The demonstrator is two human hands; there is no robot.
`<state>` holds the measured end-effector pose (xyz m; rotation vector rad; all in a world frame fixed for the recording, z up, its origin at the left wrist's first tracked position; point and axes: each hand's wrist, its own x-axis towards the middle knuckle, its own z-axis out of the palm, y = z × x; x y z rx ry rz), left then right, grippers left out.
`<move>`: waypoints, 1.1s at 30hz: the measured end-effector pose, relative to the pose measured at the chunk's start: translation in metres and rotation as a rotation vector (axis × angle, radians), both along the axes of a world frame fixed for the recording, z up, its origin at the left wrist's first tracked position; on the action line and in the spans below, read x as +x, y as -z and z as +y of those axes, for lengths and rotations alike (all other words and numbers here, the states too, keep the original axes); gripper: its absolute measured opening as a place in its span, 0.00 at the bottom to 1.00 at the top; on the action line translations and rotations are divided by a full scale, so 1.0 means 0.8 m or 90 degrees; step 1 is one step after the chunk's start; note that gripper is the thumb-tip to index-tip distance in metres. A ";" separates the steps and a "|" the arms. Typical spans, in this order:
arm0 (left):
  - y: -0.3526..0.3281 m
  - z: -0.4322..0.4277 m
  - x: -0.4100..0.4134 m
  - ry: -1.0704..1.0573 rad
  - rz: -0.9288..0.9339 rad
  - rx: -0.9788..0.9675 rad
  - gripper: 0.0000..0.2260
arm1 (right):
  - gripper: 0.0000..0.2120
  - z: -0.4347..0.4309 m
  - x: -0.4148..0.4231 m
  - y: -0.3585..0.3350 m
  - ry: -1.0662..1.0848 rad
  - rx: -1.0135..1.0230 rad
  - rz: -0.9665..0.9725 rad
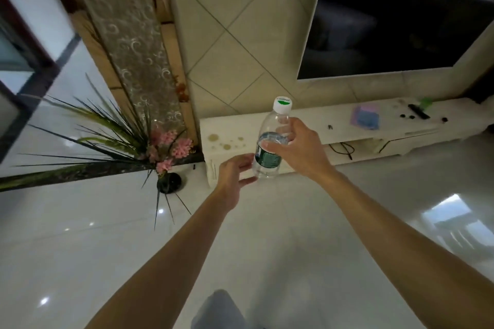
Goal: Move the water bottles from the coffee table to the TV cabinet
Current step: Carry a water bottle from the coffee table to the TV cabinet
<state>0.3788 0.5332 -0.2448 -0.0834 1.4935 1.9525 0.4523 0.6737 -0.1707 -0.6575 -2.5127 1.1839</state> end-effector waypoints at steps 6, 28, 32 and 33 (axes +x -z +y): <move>0.028 0.049 -0.090 -0.046 -0.030 -0.015 0.11 | 0.35 0.049 -0.099 0.025 -0.038 0.003 -0.021; 0.077 0.292 -0.457 -0.058 -0.072 -0.071 0.11 | 0.32 0.288 -0.459 0.075 -0.020 -0.029 -0.073; 0.091 0.338 -0.503 -0.083 -0.076 -0.086 0.11 | 0.30 0.342 -0.515 0.093 -0.063 -0.040 -0.073; 0.094 0.350 -0.516 -0.092 -0.076 -0.092 0.11 | 0.30 0.356 -0.530 0.098 -0.073 -0.045 -0.077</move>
